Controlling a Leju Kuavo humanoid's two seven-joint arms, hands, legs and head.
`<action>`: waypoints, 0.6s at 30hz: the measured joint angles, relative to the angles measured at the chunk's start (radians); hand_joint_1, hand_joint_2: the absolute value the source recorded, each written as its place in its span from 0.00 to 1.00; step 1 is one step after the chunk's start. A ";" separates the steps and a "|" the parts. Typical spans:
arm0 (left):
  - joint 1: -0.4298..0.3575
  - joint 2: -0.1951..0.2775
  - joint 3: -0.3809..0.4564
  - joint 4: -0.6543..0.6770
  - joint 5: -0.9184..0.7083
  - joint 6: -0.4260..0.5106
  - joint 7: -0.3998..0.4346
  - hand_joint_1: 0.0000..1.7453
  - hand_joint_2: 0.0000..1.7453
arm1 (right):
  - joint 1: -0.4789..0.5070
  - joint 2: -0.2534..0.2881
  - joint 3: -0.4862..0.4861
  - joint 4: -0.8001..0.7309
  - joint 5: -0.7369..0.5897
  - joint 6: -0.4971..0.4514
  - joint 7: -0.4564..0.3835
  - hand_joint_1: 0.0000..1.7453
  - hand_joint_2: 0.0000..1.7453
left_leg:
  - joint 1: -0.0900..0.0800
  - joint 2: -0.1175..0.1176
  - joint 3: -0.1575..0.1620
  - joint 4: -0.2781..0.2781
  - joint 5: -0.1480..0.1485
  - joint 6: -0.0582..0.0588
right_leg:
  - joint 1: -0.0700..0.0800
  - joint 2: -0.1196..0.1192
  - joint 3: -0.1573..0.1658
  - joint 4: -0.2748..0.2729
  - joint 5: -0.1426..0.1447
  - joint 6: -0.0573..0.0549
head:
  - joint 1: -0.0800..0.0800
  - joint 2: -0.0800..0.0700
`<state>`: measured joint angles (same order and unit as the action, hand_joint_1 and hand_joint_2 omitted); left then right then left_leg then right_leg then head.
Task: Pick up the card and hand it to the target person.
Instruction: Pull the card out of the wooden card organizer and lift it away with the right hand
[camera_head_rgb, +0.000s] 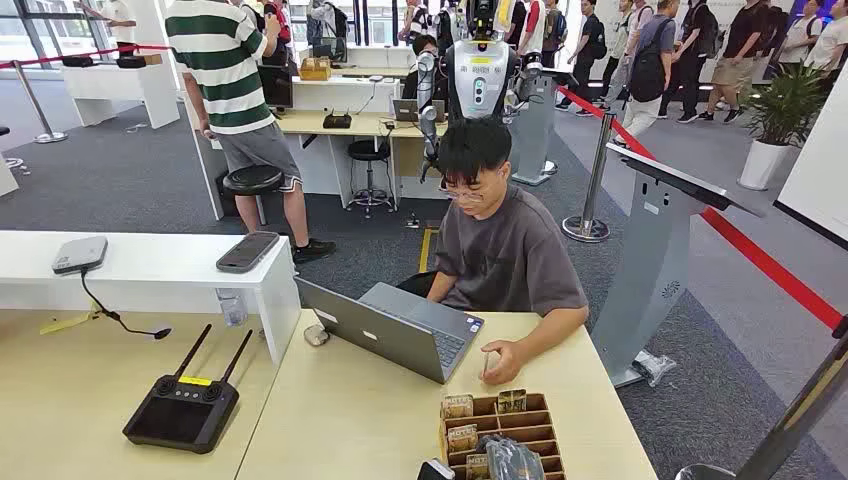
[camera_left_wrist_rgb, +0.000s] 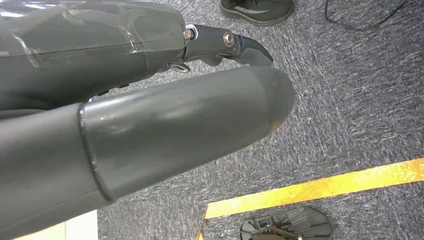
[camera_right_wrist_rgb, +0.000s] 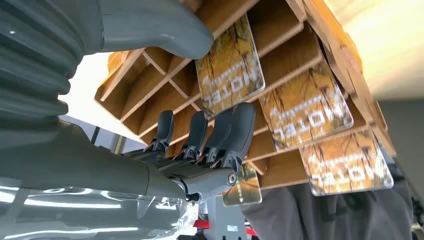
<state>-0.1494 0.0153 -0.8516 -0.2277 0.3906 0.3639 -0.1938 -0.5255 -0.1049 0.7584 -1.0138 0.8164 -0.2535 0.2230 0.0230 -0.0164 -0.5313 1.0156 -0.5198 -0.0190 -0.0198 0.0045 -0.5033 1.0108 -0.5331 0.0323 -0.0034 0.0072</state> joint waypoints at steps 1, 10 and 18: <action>0.000 0.000 0.000 0.000 0.000 0.000 0.000 0.00 0.00 | 0.000 0.000 0.001 0.001 0.001 0.004 0.001 0.54 1.00 | 0.000 0.000 0.000 0.000 0.000 0.000 | 0.000 0.000 0.000 0.000 0.000 0.000 | 0.000 0.000; 0.000 0.000 -0.006 0.000 -0.001 -0.001 0.002 0.00 0.00 | -0.007 0.000 0.016 0.016 0.019 0.023 0.008 0.74 1.00 | 0.000 0.000 0.000 0.000 0.000 0.000 | 0.000 0.000 0.000 0.000 0.000 0.000 | 0.000 0.000; 0.000 0.000 -0.006 0.000 -0.003 -0.003 0.003 0.00 0.00 | -0.011 0.000 0.023 0.022 0.020 0.017 0.008 0.74 1.00 | 0.000 0.000 0.000 0.000 0.000 0.000 | 0.000 0.000 0.000 0.000 0.000 0.000 | 0.000 0.000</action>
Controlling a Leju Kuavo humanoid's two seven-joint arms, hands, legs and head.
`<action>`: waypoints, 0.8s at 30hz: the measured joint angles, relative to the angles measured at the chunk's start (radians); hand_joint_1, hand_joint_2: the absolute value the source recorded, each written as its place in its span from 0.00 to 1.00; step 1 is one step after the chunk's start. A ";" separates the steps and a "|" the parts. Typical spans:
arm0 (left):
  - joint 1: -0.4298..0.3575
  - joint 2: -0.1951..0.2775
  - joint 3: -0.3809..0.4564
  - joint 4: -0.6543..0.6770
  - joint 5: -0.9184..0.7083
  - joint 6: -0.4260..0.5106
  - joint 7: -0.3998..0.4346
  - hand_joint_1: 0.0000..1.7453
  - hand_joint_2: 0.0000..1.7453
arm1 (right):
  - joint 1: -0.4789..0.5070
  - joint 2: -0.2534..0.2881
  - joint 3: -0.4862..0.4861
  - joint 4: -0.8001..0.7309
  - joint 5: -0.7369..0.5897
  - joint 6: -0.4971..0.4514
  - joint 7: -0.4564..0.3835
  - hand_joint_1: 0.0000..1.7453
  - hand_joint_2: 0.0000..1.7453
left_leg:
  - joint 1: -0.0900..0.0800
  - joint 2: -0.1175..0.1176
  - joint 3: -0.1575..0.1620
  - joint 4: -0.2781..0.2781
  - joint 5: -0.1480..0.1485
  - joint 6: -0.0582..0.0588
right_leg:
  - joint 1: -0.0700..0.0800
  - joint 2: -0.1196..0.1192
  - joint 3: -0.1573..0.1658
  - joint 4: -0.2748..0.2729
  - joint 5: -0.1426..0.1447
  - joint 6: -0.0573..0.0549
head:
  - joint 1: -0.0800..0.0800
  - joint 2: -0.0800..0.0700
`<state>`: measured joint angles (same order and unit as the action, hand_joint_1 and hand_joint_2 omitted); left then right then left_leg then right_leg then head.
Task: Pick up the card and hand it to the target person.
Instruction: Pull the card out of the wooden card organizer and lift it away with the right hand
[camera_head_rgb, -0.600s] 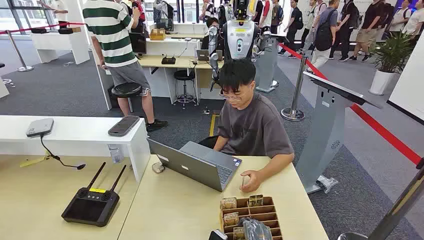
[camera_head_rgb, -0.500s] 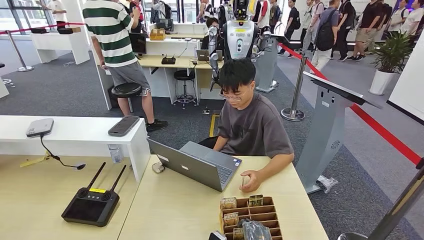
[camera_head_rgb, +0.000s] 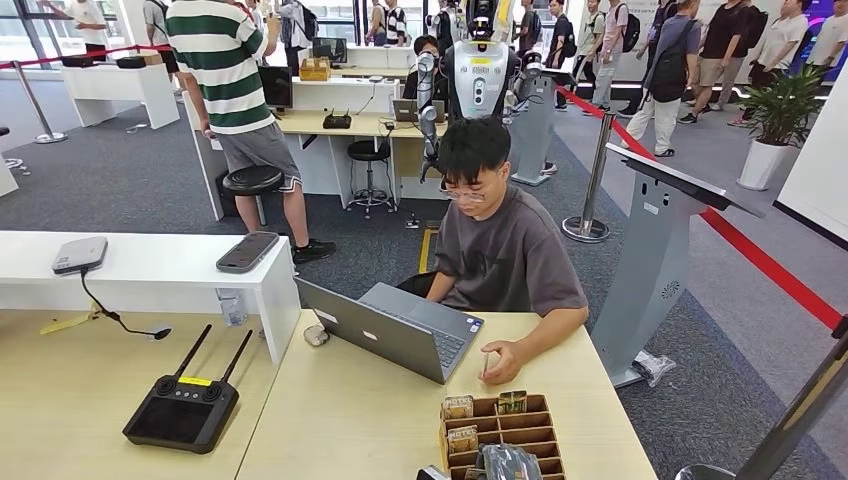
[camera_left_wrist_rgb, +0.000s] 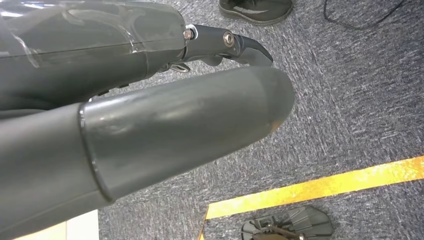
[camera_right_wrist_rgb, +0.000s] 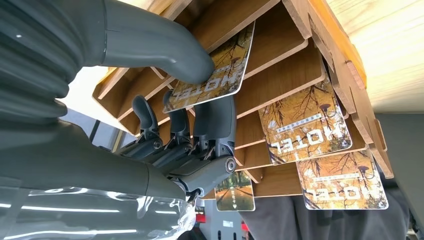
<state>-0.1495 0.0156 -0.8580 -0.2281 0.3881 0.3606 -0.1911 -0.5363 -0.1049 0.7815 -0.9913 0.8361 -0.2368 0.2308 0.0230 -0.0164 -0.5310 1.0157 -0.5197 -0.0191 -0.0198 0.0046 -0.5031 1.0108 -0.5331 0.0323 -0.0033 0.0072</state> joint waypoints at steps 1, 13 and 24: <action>0.000 0.000 0.000 0.000 0.000 0.000 0.000 0.00 0.00 | -0.001 0.000 0.002 0.001 0.000 0.000 0.000 0.74 1.00 | 0.000 0.000 0.000 0.000 0.000 0.000 | 0.000 0.000 0.000 0.000 0.000 0.000 | 0.000 0.000; 0.000 0.000 -0.010 0.000 0.002 0.001 0.000 0.00 0.00 | -0.003 0.000 0.005 0.007 -0.018 -0.025 -0.007 0.85 1.00 | 0.000 0.000 0.000 0.000 0.000 0.000 | 0.000 0.000 0.000 0.000 0.000 0.000 | 0.000 0.000; 0.002 0.000 -0.011 0.000 0.010 0.002 -0.004 0.00 0.00 | -0.002 -0.002 0.005 -0.022 -0.015 -0.025 -0.009 0.92 1.00 | 0.000 0.000 0.000 0.000 0.000 0.000 | 0.000 0.000 0.000 0.000 0.000 0.000 | 0.000 0.000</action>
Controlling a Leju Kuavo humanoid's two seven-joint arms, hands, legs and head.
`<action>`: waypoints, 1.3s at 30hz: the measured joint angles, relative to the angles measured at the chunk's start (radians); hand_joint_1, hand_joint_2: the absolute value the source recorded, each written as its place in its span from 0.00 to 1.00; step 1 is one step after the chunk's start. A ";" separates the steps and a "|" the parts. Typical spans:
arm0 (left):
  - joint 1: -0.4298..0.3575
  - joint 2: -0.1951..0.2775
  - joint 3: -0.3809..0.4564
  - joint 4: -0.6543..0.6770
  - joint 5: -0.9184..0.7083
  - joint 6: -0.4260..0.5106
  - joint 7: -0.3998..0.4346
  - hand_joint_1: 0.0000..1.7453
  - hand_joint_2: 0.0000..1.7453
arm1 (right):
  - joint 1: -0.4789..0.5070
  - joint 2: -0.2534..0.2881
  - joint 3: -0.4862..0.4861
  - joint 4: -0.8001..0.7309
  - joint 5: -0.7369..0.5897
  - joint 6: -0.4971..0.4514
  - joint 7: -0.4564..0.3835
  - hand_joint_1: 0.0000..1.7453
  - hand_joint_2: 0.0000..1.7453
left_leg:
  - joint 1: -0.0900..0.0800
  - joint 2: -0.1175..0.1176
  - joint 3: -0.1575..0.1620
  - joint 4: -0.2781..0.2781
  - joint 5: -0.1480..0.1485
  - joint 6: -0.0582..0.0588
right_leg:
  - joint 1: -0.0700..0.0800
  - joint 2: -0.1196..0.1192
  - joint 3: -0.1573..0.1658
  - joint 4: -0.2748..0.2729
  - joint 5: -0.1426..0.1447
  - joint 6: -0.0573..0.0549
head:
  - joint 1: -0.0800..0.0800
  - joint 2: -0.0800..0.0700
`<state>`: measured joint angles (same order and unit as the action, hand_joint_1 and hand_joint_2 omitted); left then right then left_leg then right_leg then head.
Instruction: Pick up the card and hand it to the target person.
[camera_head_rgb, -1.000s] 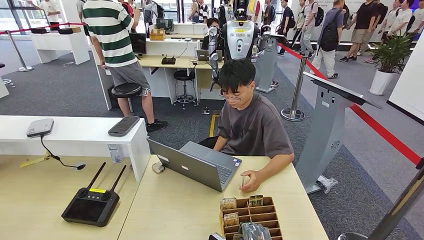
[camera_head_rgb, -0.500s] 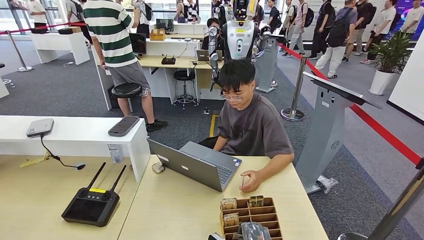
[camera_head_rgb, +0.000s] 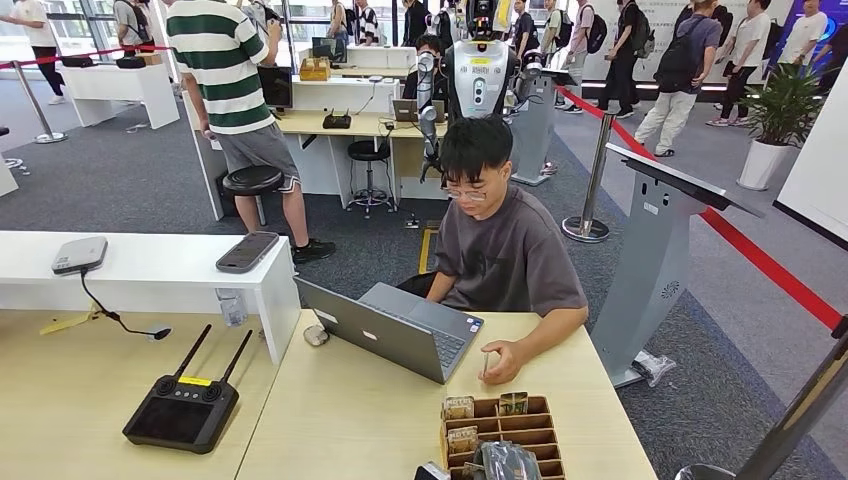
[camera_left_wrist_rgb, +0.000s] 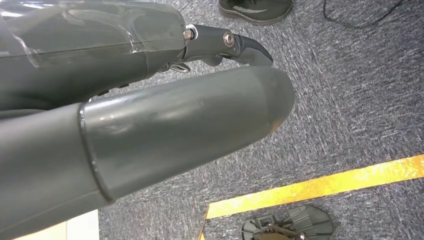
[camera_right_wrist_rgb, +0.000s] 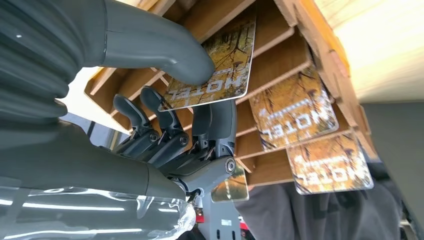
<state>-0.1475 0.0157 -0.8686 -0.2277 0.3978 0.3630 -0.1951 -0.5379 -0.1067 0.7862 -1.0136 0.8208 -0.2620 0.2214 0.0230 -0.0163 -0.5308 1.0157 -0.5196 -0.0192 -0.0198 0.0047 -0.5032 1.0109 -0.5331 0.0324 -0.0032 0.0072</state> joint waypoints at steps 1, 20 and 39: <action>0.001 0.000 0.000 0.000 0.001 0.000 -0.001 0.00 0.00 | 0.000 -0.001 0.000 -0.011 0.003 0.009 0.003 0.94 1.00 | 0.000 0.000 0.000 0.000 0.000 0.000 | 0.000 0.000 0.000 0.000 0.000 0.000 | 0.000 0.000; 0.012 0.015 0.000 0.000 0.024 0.004 -0.017 0.00 0.00 | 0.001 -0.108 -0.041 -0.364 -0.001 0.073 0.072 1.00 1.00 | 0.000 0.000 0.000 0.000 0.000 0.000 | 0.000 0.000 0.000 0.000 0.000 0.000 | 0.000 0.000; -0.007 0.002 -0.001 0.000 0.008 0.014 -0.005 0.00 0.00 | -0.053 -0.100 -0.209 -0.212 -0.035 -0.319 0.019 0.99 1.00 | 0.000 0.000 0.000 0.000 0.000 0.000 | 0.000 0.000 0.000 0.000 0.000 0.000 | 0.000 0.000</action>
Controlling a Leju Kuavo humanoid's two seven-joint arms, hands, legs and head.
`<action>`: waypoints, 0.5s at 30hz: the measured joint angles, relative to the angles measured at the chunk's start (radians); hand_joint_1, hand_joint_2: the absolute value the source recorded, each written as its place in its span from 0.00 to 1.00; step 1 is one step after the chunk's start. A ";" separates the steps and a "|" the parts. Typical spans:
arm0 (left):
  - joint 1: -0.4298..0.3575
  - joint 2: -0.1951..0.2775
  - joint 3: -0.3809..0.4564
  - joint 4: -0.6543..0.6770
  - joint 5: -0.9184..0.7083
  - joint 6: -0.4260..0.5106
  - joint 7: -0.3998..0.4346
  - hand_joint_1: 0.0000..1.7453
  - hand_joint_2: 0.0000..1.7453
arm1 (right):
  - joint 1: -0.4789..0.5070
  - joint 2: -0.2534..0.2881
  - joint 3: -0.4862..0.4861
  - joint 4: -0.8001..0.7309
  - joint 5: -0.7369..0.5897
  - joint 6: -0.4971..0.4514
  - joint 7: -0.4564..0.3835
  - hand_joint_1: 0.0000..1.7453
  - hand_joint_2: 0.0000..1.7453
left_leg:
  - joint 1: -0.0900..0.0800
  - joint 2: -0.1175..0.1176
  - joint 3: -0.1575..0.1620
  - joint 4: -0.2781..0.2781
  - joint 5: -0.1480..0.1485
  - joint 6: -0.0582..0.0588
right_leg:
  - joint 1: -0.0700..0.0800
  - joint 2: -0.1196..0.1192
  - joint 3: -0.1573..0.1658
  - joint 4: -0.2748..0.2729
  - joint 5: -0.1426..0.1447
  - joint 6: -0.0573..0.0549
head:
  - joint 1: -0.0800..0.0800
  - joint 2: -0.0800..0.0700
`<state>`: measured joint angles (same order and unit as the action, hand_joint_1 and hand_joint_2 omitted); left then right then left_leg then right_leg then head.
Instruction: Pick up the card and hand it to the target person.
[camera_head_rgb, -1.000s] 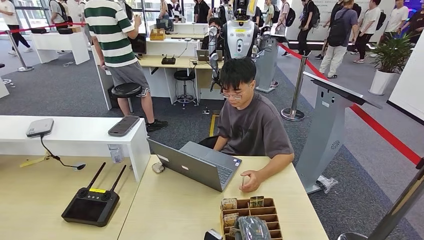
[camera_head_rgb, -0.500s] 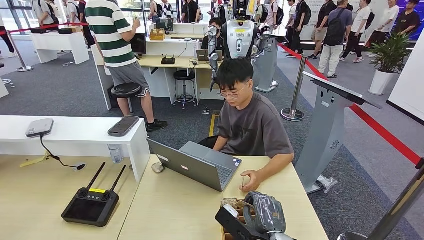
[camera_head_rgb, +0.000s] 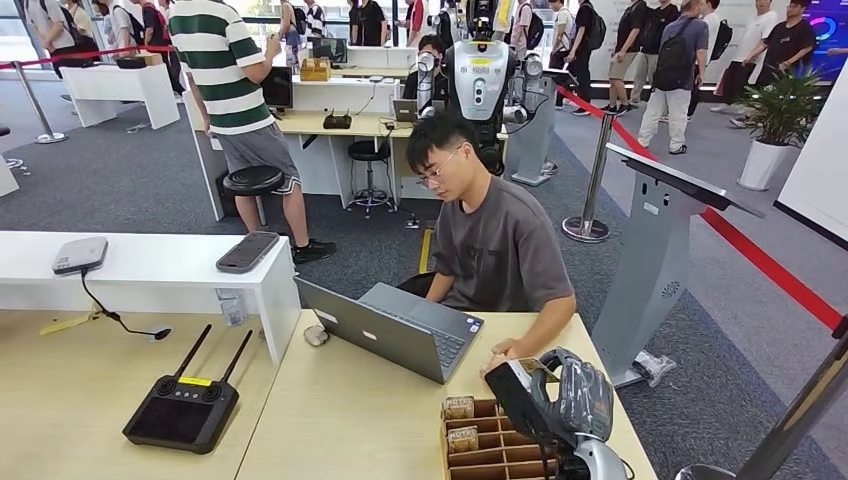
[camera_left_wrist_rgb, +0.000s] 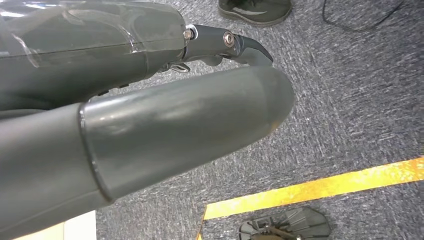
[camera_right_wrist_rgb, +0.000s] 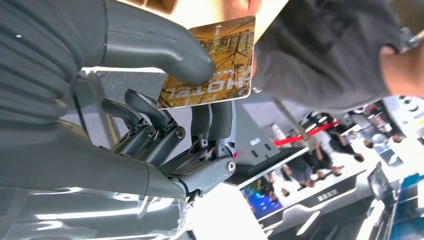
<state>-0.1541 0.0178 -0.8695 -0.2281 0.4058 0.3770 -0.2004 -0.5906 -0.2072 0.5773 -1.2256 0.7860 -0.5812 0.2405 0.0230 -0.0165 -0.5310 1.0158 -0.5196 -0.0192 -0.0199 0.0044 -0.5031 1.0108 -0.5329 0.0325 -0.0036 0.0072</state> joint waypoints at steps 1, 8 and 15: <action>-0.002 -0.001 0.000 0.000 -0.002 0.000 0.001 0.00 0.00 | -0.008 0.003 -0.004 0.020 0.010 -0.002 0.000 0.99 1.00 | 0.000 0.000 0.000 0.000 0.000 0.000 | 0.000 0.000 0.000 0.000 0.000 0.000 | 0.000 0.000; -0.019 -0.010 -0.004 0.000 -0.016 -0.005 0.009 0.00 0.00 | -0.052 0.018 -0.007 0.178 0.102 -0.014 0.002 0.99 1.00 | 0.000 0.000 0.000 0.000 0.000 0.000 | 0.000 0.000 0.000 0.000 0.000 0.000 | 0.000 0.000; -0.026 -0.013 -0.005 0.000 -0.019 -0.018 0.008 0.00 0.00 | -0.055 0.045 0.003 0.273 0.141 -0.027 0.002 0.99 1.00 | 0.000 0.000 0.000 0.000 0.000 0.000 | 0.000 0.000 0.000 0.000 0.000 0.000 | 0.000 0.000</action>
<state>-0.1804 0.0047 -0.8743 -0.2281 0.3872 0.3589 -0.1919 -0.6457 -0.1626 0.5805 -0.9531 0.9270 -0.6084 0.2429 0.0230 -0.0166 -0.5313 1.0157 -0.5196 -0.0192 -0.0198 0.0045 -0.5034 1.0109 -0.5329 0.0325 -0.0031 0.0072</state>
